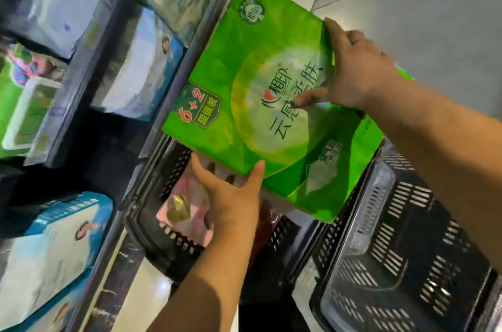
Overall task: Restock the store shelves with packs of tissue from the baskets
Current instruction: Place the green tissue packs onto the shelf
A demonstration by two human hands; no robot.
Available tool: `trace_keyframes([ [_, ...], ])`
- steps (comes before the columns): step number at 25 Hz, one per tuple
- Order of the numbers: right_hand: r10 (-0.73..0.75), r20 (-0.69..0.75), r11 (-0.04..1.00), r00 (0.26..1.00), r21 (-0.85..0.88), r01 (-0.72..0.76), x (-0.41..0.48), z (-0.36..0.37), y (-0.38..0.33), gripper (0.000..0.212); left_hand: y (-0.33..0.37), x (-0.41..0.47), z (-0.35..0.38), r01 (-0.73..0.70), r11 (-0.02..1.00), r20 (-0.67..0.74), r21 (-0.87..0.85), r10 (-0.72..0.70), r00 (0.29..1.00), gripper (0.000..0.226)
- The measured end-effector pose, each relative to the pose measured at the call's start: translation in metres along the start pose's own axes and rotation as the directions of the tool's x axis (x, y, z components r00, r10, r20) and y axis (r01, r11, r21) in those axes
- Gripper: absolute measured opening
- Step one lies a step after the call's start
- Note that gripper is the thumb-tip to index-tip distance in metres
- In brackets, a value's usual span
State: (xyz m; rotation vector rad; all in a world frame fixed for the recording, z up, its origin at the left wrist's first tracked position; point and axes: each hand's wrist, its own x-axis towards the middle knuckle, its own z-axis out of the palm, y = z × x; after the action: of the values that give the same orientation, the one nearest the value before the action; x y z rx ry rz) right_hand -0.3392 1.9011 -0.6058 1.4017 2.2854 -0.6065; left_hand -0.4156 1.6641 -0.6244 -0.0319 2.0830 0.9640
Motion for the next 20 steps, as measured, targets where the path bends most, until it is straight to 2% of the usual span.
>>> trace_keyframes([
  [3,0.006,-0.03,1.0,1.0,0.019,-0.006,-0.007,0.005,0.001,0.144,-0.001,0.003,0.013,0.005,0.999,0.008,-0.032,-0.005,1.0,0.107],
  [7,0.111,-0.047,0.984,0.993,0.143,-0.103,-0.033,0.016,0.003,0.141,0.001,0.024,0.0,-0.125,0.991,0.014,-0.041,0.126,0.992,0.113],
  [11,0.238,-0.045,0.942,0.97,0.255,-0.219,-0.091,0.047,0.009,0.127,0.021,0.052,-0.029,-0.309,0.941,0.166,0.136,0.286,0.944,0.111],
  [15,0.329,-0.026,0.901,0.944,0.308,-0.306,-0.137,0.075,0.006,0.103,0.052,0.074,-0.035,-0.535,0.754,0.365,0.381,0.409,0.836,0.105],
  [17,0.318,-0.125,0.927,0.94,0.249,-0.281,-0.143,0.075,0.005,0.105,0.053,0.07,-0.036,-0.535,0.715,0.362,0.45,0.402,0.841,0.105],
  [20,0.171,-0.301,0.977,0.938,0.172,-0.122,-0.116,0.056,0.003,0.106,0.035,0.052,-0.04,-0.514,0.688,0.3,0.513,0.417,0.858,0.106],
])
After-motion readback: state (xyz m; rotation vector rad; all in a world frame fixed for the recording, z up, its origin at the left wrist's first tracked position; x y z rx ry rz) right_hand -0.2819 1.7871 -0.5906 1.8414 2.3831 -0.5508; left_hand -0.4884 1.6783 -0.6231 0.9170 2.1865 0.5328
